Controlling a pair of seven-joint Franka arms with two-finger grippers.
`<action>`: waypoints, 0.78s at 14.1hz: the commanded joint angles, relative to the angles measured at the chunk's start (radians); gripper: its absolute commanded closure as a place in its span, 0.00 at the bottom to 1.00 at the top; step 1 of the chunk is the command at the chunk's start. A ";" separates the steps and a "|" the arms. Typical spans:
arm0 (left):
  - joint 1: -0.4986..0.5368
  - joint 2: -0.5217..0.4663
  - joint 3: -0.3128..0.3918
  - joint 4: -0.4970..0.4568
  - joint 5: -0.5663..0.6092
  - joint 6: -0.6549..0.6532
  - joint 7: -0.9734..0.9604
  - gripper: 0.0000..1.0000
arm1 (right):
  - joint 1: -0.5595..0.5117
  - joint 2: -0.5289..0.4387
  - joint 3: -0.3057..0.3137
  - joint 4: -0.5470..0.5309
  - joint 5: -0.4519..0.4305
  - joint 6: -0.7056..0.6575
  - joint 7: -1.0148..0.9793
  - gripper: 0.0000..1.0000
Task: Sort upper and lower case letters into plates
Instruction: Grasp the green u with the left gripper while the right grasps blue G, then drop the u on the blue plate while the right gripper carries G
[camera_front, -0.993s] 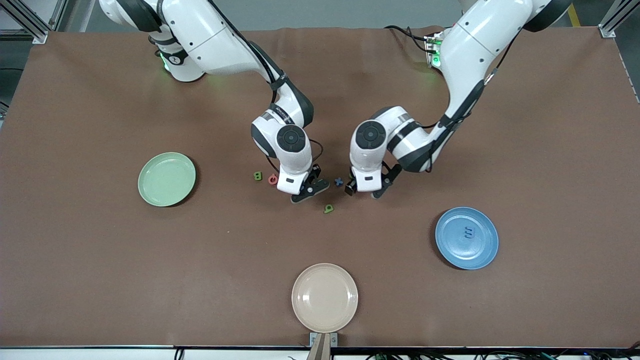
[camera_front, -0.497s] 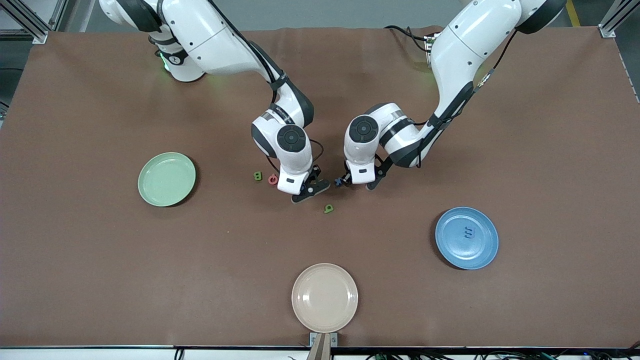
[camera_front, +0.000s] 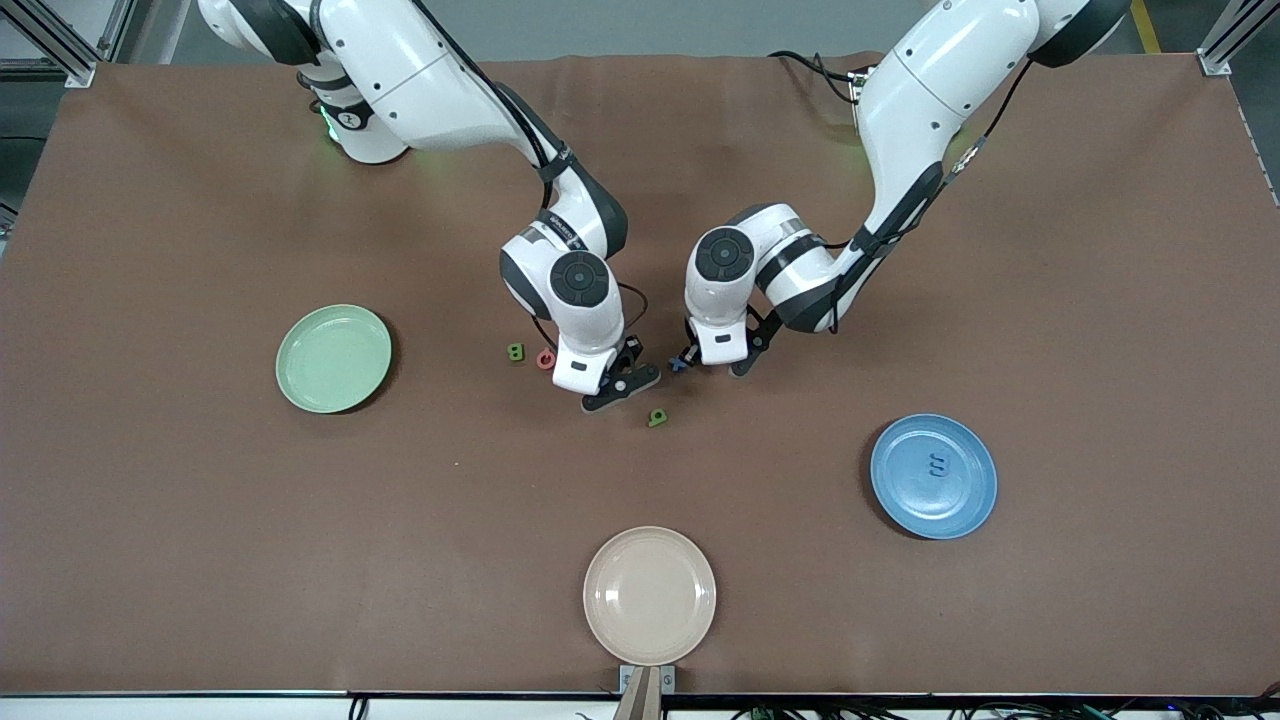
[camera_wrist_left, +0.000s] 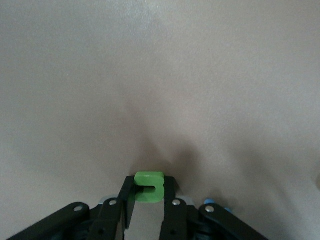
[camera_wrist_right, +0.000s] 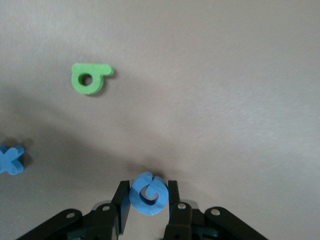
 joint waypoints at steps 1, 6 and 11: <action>0.012 -0.011 0.012 0.002 0.020 0.009 0.012 1.00 | -0.055 -0.100 0.013 -0.010 -0.010 -0.133 -0.062 0.83; 0.119 -0.039 0.014 0.103 0.018 -0.047 0.174 1.00 | -0.234 -0.356 0.013 -0.189 -0.008 -0.289 -0.365 0.83; 0.245 -0.039 0.014 0.219 0.020 -0.164 0.455 1.00 | -0.434 -0.473 0.013 -0.343 -0.008 -0.287 -0.583 0.83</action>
